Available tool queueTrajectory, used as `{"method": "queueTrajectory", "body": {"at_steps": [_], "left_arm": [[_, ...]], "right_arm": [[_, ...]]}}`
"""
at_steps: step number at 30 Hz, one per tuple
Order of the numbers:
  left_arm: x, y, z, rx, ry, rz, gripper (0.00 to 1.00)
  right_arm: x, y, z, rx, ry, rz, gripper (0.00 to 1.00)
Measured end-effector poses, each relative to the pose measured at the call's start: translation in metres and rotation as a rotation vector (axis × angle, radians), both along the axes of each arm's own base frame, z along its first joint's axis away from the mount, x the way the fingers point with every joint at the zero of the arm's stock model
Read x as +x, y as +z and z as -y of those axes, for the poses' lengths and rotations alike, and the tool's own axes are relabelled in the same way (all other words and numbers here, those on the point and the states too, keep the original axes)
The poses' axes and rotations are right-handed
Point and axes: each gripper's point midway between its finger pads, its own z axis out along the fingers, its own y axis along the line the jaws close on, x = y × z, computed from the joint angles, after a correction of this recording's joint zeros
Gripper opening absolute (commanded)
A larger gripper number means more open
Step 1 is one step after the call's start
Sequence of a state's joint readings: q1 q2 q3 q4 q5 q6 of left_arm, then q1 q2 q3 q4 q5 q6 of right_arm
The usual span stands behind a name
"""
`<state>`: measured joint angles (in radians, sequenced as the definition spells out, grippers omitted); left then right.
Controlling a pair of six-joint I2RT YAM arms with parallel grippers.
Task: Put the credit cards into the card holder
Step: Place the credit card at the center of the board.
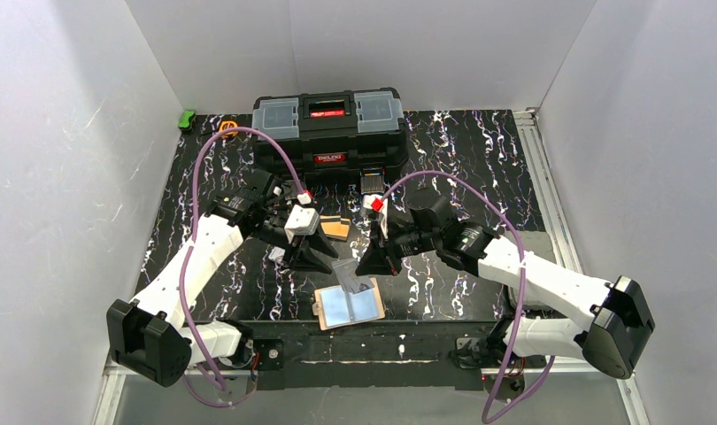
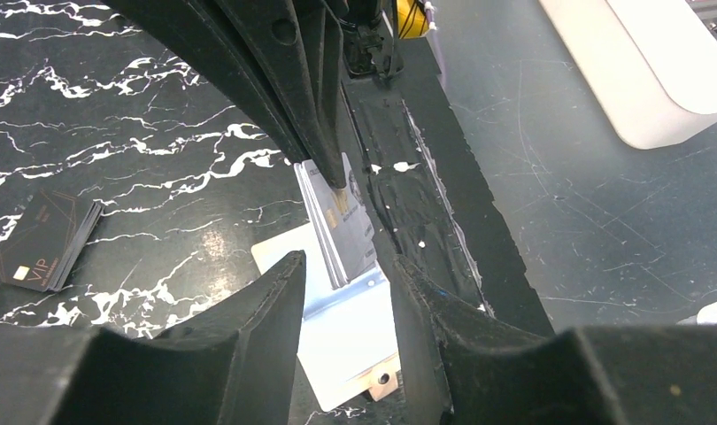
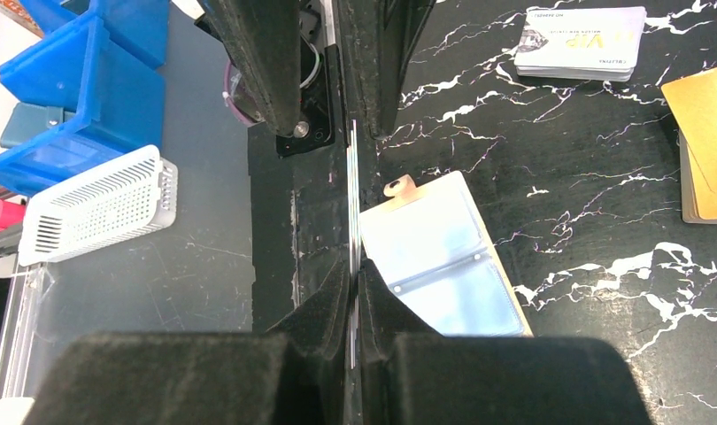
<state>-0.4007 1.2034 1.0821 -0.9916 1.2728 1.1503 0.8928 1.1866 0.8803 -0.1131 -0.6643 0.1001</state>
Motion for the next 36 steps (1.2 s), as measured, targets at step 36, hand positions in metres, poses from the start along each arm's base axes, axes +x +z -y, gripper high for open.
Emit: {"method": "queueTrajectory", "body": {"at_steps": [36], "left_arm": [[0.008, -0.011, 0.0, 0.077, -0.001, -0.066, 0.0]], "right_arm": [[0.0, 0.001, -0.008, -0.034, 0.002, 0.107, 0.01]]}}
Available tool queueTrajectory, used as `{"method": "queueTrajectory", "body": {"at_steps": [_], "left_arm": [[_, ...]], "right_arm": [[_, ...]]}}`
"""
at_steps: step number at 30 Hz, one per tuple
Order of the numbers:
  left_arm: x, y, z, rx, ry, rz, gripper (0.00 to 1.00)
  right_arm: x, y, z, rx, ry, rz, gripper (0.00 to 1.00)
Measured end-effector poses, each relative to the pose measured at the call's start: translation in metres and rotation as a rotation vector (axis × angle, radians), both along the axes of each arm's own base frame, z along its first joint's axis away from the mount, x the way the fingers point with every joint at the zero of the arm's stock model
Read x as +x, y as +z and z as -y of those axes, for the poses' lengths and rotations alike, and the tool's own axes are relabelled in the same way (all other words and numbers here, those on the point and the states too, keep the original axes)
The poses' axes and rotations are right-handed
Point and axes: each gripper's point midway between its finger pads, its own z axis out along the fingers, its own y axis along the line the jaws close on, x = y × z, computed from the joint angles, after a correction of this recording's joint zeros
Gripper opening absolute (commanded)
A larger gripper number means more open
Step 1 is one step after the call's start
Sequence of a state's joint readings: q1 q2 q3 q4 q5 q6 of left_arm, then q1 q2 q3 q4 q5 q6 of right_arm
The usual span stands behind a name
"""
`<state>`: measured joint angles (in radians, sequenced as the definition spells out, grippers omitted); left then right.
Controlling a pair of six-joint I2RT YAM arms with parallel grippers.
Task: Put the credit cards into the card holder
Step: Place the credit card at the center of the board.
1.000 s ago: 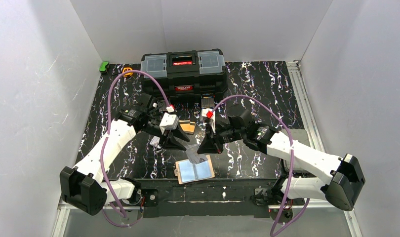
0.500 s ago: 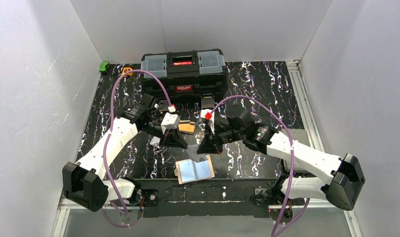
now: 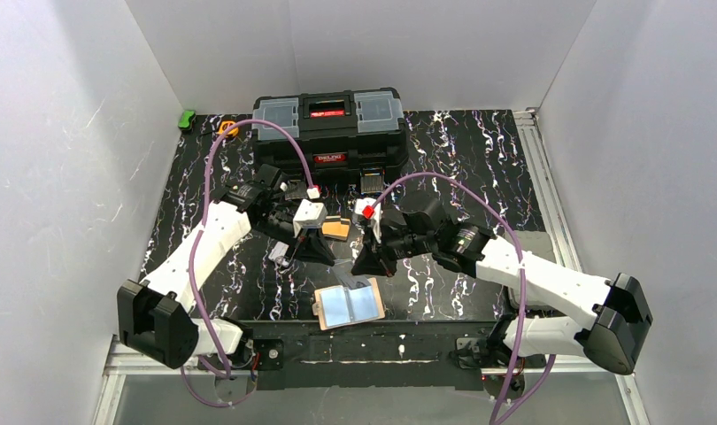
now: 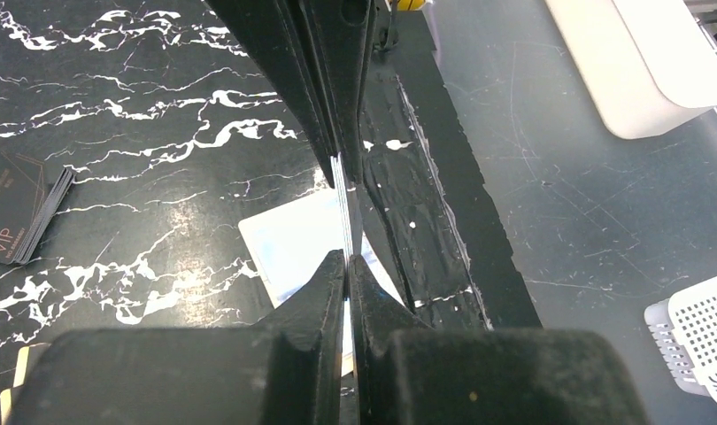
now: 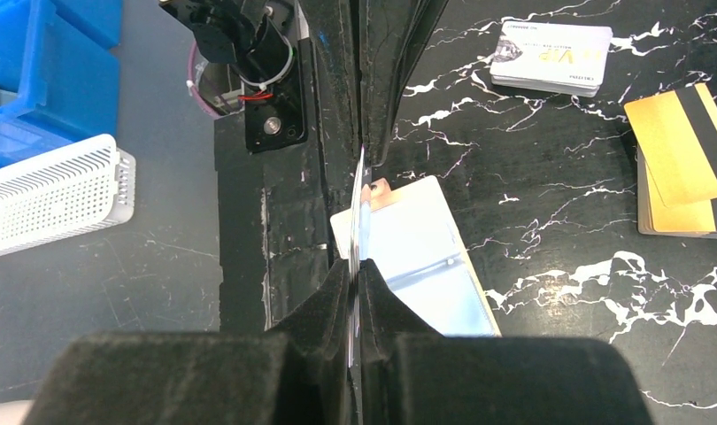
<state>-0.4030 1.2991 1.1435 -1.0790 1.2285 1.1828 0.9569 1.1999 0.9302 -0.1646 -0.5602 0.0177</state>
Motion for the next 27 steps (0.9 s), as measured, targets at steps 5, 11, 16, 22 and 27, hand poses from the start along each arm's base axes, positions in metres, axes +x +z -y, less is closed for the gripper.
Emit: {"method": "queueTrajectory", "body": {"at_steps": [5, 11, 16, 22, 27], "left_arm": [[0.003, -0.003, -0.001, 0.023, -0.002, 0.006, 0.0], [0.009, -0.009, -0.003, 0.054, -0.002, 0.012, 0.0], [0.015, -0.016, -0.006, 0.074, 0.008, 0.005, 0.0], [0.022, -0.02, -0.01, 0.09, 0.028, 0.018, 0.0], [0.036, -0.031, -0.018, 0.111, 0.072, -0.013, 0.0]], "right_arm": [[0.002, -0.003, -0.001, -0.015, -0.019, 0.022, 0.01], [0.008, -0.013, -0.002, -0.039, -0.042, 0.048, 0.01], [0.013, -0.021, -0.005, -0.054, -0.058, 0.05, 0.01], [0.017, -0.025, -0.009, -0.046, -0.068, 0.062, 0.02], [0.025, -0.029, -0.015, -0.024, -0.091, 0.077, 0.01]]}}
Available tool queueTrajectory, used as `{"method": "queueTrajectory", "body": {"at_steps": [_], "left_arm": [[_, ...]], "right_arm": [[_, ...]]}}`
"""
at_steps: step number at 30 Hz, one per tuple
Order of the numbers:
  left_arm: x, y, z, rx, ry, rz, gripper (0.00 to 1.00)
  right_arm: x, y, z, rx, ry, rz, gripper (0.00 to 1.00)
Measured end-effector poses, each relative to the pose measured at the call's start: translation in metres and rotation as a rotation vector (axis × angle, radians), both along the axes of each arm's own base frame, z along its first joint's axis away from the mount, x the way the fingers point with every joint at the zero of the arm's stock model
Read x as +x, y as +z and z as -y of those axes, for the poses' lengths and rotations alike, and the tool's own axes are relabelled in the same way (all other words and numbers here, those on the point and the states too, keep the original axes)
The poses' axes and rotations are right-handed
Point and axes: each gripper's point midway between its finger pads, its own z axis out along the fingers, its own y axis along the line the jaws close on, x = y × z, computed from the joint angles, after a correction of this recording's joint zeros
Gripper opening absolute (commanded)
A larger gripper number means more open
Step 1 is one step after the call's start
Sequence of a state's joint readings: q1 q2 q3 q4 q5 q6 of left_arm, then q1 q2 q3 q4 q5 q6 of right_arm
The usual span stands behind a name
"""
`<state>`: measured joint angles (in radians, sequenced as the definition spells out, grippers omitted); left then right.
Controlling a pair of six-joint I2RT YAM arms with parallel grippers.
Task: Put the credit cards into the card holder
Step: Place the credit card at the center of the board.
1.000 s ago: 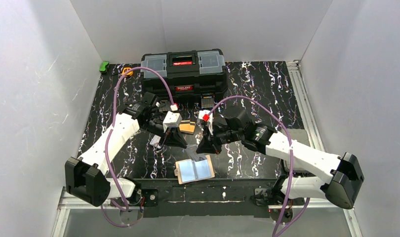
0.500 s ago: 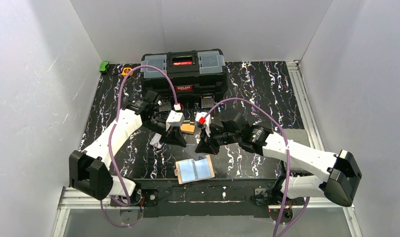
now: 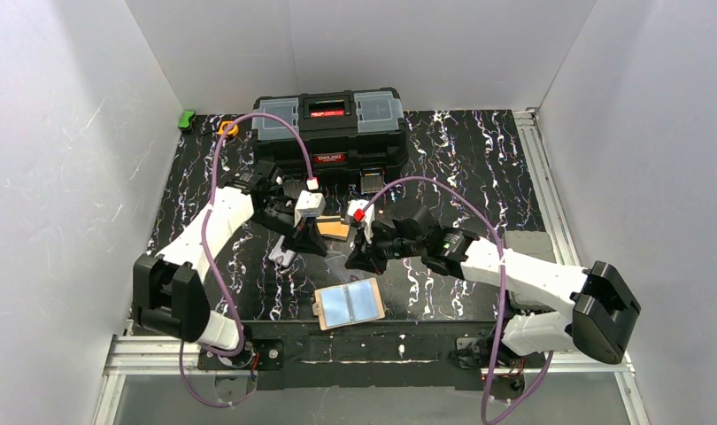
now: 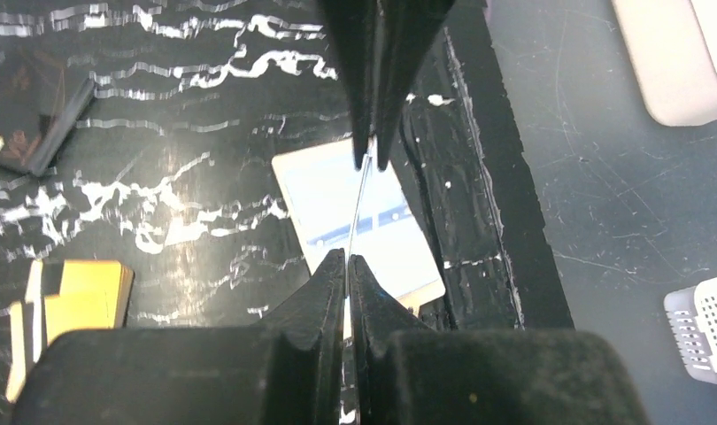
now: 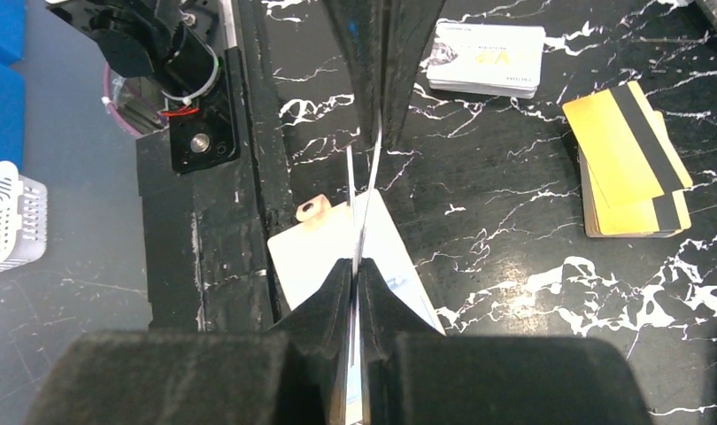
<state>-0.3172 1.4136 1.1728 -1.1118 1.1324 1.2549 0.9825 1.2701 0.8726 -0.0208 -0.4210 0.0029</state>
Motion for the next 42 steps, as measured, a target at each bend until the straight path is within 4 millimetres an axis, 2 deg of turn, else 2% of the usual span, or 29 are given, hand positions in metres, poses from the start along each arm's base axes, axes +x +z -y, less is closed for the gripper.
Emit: {"method": "queueTrajectory", "body": {"at_steps": [3, 8, 12, 17, 22, 27, 33, 35, 37, 42], "left_arm": [[0.015, -0.019, -0.015, 0.064, 0.047, -0.028, 0.0], [0.05, -0.055, -0.052, 0.185, 0.157, -0.04, 0.0], [0.058, -0.064, -0.063, 0.23, 0.179, -0.019, 0.0], [0.062, -0.069, -0.073, 0.264, 0.189, -0.04, 0.0], [0.085, -0.071, -0.089, 0.296, 0.197, -0.099, 0.0], [0.095, -0.071, -0.106, 0.32, 0.178, -0.185, 0.0], [0.092, -0.071, -0.117, 0.313, 0.159, -0.277, 0.0], [0.087, -0.072, -0.12, 0.317, 0.164, -0.304, 0.06], [0.084, -0.074, -0.123, 0.325, 0.173, -0.329, 0.09], [0.084, -0.092, -0.129, 0.38, 0.221, -0.381, 0.13]], "right_arm": [[-0.002, -0.013, 0.0, -0.018, -0.003, -0.036, 0.01], [-0.02, -0.061, 0.01, -0.128, 0.02, -0.172, 0.01], [-0.026, -0.08, 0.013, -0.175, 0.02, -0.233, 0.01], [-0.028, -0.084, 0.014, -0.178, 0.008, -0.261, 0.01], [-0.029, -0.085, 0.016, -0.172, -0.012, -0.287, 0.01], [-0.03, -0.087, 0.019, -0.171, -0.033, -0.308, 0.01], [-0.028, -0.085, 0.017, -0.158, -0.043, -0.309, 0.01], [-0.027, -0.084, 0.017, -0.157, -0.047, -0.308, 0.01], [-0.026, -0.084, 0.017, -0.155, -0.051, -0.304, 0.01], [-0.025, -0.079, 0.017, -0.143, -0.063, -0.298, 0.01]]}}
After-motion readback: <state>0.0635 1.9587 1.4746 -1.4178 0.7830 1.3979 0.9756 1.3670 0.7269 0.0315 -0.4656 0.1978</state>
